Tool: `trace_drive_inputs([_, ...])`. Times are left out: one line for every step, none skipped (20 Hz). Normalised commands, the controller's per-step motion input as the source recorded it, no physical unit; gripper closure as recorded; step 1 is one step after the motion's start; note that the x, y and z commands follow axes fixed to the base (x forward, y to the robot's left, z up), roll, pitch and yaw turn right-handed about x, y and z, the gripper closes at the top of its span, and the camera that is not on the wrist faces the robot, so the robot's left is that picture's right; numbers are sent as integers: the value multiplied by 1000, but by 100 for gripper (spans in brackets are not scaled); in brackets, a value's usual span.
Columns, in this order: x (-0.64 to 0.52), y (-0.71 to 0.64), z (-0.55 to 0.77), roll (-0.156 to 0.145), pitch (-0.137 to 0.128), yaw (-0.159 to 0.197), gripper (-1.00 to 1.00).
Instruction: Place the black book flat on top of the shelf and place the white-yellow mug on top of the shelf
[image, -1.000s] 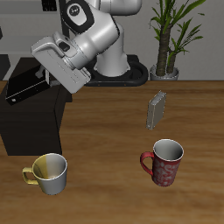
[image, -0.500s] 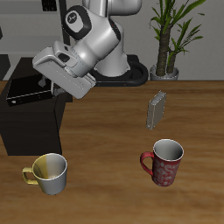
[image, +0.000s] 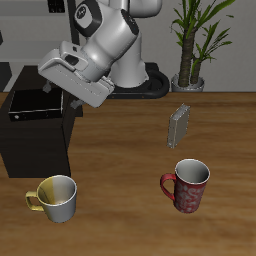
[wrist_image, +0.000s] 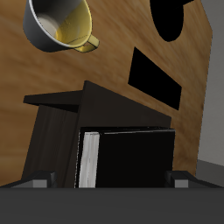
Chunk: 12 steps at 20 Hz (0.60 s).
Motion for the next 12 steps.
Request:
trace_drive_inputs([-161, 176, 244, 104, -73, -66, -100])
trace_drive_inputs([-154, 137, 267, 80, -93, -33, -100])
trace_drive_inputs([59, 38, -10, 0, 0, 0, -100])
trace_drive_inputs([-124, 189, 298, 133, -156, -28, -100])
trace_drive_inputs([8, 118, 145, 97, -72, 2, -100])
trace_drive_inputs([-346, 116, 386, 120, -109, -53, -100])
trace_drive_inputs([-145, 94, 327, 372, -145, -153, -100])
trace_drive_inputs([-190, -52, 263, 23, -40, -60, -100])
trace_drive_inputs([-206, -78, 374, 87, -209, -122, -100])
trace_drive_inputs([56, -52, 133, 220, -113, -15, -100])
trace_drive_inputs([-127, -313, 250, 150, 20, -202, -100])
trace_drive_inputs([76, 11, 118, 250, -60, 6, -100])
